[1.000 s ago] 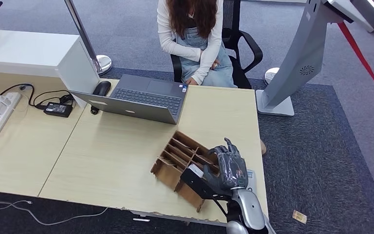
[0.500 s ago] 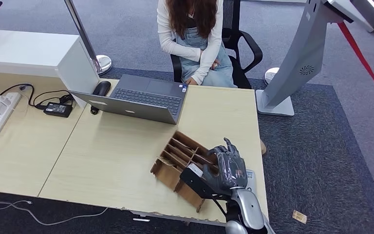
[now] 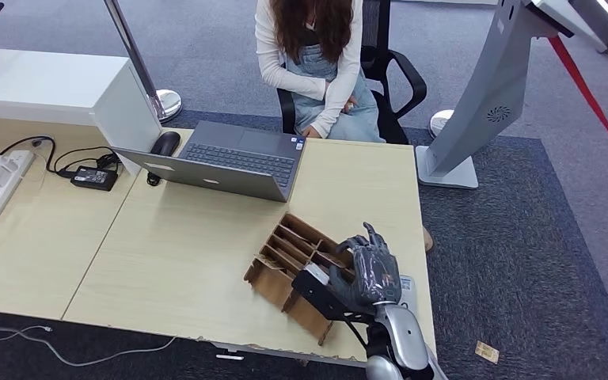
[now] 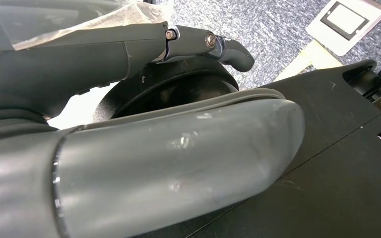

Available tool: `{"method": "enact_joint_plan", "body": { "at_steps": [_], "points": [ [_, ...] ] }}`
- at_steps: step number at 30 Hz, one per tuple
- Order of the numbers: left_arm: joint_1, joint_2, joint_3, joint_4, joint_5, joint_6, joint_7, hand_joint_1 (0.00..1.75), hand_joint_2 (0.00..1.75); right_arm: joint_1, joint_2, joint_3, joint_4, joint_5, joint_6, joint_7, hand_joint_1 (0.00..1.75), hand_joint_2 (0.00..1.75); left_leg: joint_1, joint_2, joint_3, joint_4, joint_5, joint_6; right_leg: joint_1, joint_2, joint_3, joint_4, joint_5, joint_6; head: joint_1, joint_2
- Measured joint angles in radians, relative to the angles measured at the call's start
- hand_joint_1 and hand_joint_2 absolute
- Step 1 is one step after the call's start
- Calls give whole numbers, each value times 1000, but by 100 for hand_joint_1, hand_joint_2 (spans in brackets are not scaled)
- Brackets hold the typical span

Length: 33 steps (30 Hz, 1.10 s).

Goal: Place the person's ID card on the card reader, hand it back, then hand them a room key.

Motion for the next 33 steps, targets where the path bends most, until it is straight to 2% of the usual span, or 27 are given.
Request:
{"method": "enact_joint_plan", "body": {
  "at_steps": [11, 26, 33],
  "points": [
    [2, 0, 12, 0, 0, 6, 0, 0, 0, -1, 1, 0, 0, -4, 0, 2, 102, 175, 0, 0, 0, 0, 0, 0, 0, 0, 0, 0, 0, 0, 0, 0],
    [3, 0, 15, 0, 0, 3, 0, 0, 0, -5, 1, -1, 5, -5, -1, 4, 127, 175, 0, 0, 0, 0, 0, 0, 0, 0, 0, 0, 0, 0, 0, 0],
    [3, 0, 15, 0, 0, 1, -3, 0, 0, -5, 1, -3, 6, -5, -2, 4, 134, 175, 0, 0, 0, 0, 0, 0, 0, 0, 0, 0, 0, 0, 0, 0]
  ]
}}
